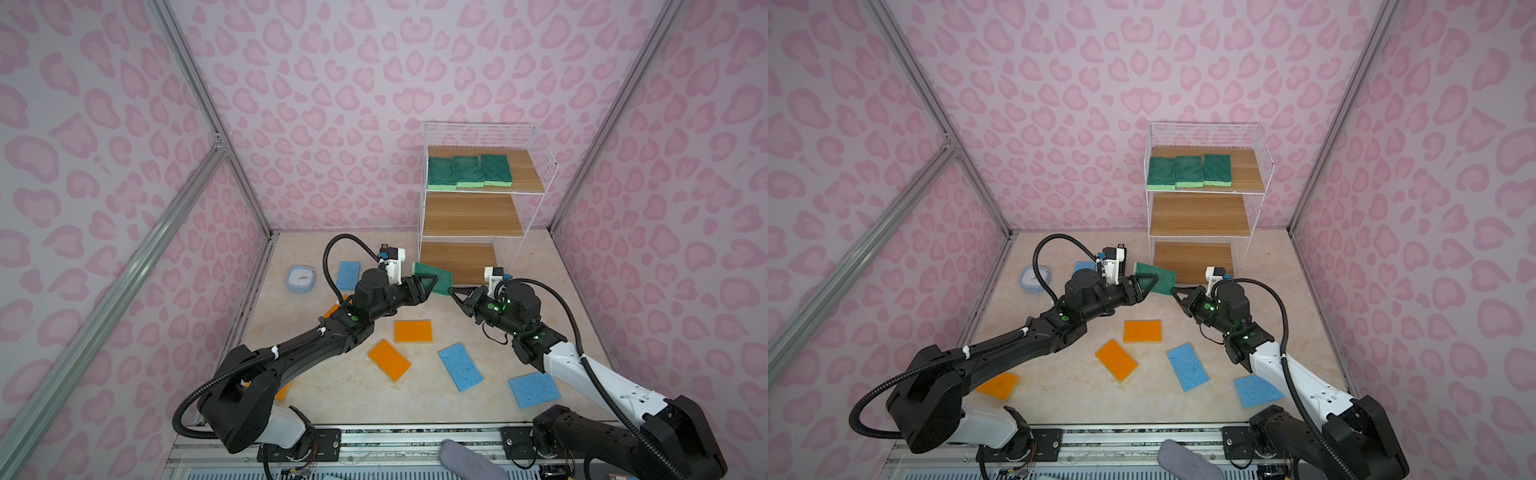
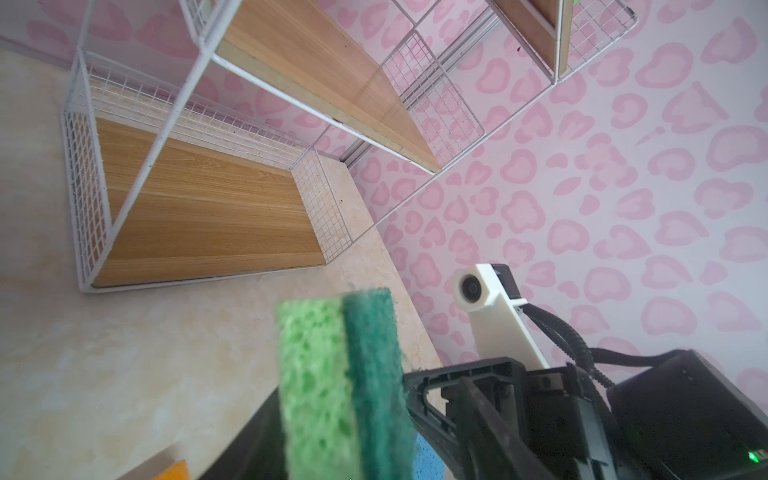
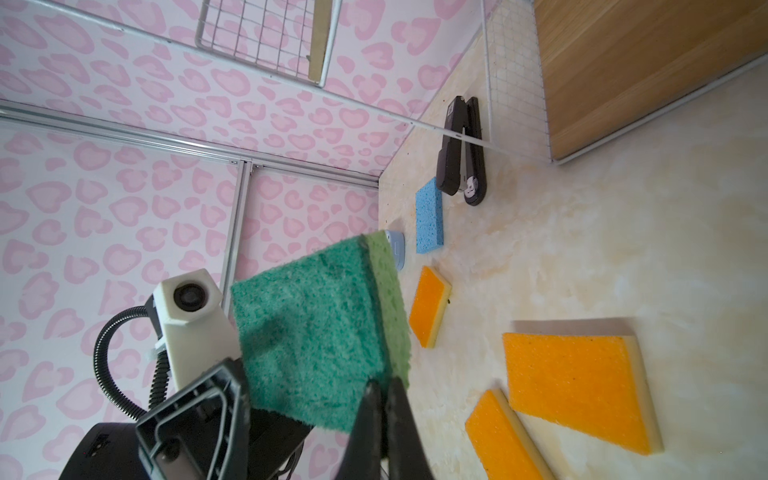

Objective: Place and organize the cleaning sponges onto the shelf

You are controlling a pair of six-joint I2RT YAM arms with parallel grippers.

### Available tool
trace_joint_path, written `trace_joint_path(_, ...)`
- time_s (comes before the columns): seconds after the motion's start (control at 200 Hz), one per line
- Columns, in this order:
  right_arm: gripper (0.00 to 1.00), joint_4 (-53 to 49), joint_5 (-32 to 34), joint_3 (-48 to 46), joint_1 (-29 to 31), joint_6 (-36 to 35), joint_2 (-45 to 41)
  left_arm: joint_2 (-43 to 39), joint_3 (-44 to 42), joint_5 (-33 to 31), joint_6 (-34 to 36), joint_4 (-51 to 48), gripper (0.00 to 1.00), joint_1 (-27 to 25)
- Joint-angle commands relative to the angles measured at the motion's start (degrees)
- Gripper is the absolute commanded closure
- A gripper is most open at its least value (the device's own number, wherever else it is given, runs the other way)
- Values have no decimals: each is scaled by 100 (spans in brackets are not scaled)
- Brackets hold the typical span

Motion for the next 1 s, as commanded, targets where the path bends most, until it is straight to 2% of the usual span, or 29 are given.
trace_joint_path(0.0,100,133,63,56,60,-22,31,49,37,141,-97,336,45,94)
trace_joint_path(0.11,99,76,75,93,77,-94,29,71,46,234,-100,334,58,141)
trace_joint_path(0.145,93,69,54,102,89,-120,35,80,48,277,-116,313,62,155)
trace_joint_path(0.225,70,71,8,138,83,-201,18,89,96,426,-171,220,74,233)
trace_joint_path(0.31,56,-229,-28,267,86,-485,-32,115,141,760,-246,122,86,371)
trace_joint_path(0.36,49,-506,-79,366,80,-747,-110,134,183,1049,-267,47,87,471)
trace_joint_path(0.485,38,-635,-116,293,-31,-1030,-441,181,325,1892,-110,-264,87,705)
trace_joint_path(0.58,32,-697,-631,350,-417,-1307,-554,161,474,2458,232,-705,87,839)
trace_joint_path(0.685,31,-772,-1484,649,-761,-1617,-279,210,748,3103,608,-1361,85,927)
trace_joint_path(0.775,32,-979,-1907,1000,-782,-2000,-4,221,872,3601,791,-1545,84,947)
trace_joint_path(0.88,42,-1207,-2226,1327,-777,-2332,285,187,927,3959,860,-1582,84,973)
trace_joint_path(0.995,61,-1072,-2366,1451,-779,-2358,523,149,961,4097,854,-1582,84,1012)
